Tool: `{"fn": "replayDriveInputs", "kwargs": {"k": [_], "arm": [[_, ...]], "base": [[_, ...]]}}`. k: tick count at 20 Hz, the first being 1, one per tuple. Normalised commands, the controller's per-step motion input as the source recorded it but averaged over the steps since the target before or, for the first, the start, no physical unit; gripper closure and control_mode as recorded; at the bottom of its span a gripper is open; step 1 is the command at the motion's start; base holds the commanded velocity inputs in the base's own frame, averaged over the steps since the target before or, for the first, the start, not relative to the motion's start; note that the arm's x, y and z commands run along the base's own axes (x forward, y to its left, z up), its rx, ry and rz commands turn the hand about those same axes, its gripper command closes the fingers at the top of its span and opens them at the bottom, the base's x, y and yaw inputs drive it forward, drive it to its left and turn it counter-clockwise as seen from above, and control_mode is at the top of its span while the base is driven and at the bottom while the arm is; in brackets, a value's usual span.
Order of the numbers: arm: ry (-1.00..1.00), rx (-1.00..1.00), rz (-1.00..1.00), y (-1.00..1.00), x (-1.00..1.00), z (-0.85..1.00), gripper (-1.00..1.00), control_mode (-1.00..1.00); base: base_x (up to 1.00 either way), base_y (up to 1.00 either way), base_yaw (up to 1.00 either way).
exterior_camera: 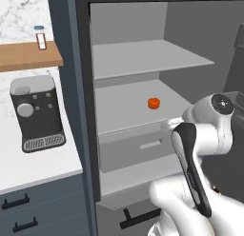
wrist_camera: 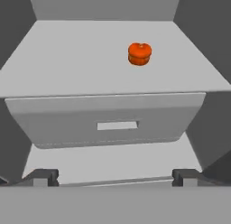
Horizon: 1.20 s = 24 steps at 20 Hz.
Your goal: Place one squash and one steak in each tupperware on the nearby counter, to pack two identical lunches.
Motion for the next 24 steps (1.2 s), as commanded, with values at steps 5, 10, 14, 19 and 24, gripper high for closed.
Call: {"fn": "replayDriveInputs", "kwargs": {"k": [5,10,14,19,24], "arm": [[-0.31,0.00,-0.03,-0.29,0.49,0.20,-1.00,-1.00],[-0.01,0.11,-0.02,-0.20,0.51,0.05,-1.00,-1.00],[0.02,0.13,0.00,-0.19,0.43,0.39,-1.00,-1.00],[0.10,0.02,-0.02,-0.03,0.64,0.31,-1.00,-1.00],[0.02,0.00,0.00,0.00,0.74,-0.23,-1.00,-1.00]], "base": [[0.00,0.00,0.00],[0.00,0.00,0.00],[0.00,0.00,0.00],[0.00,0.00,0.00],[0.00,0.00,0.00]]}}
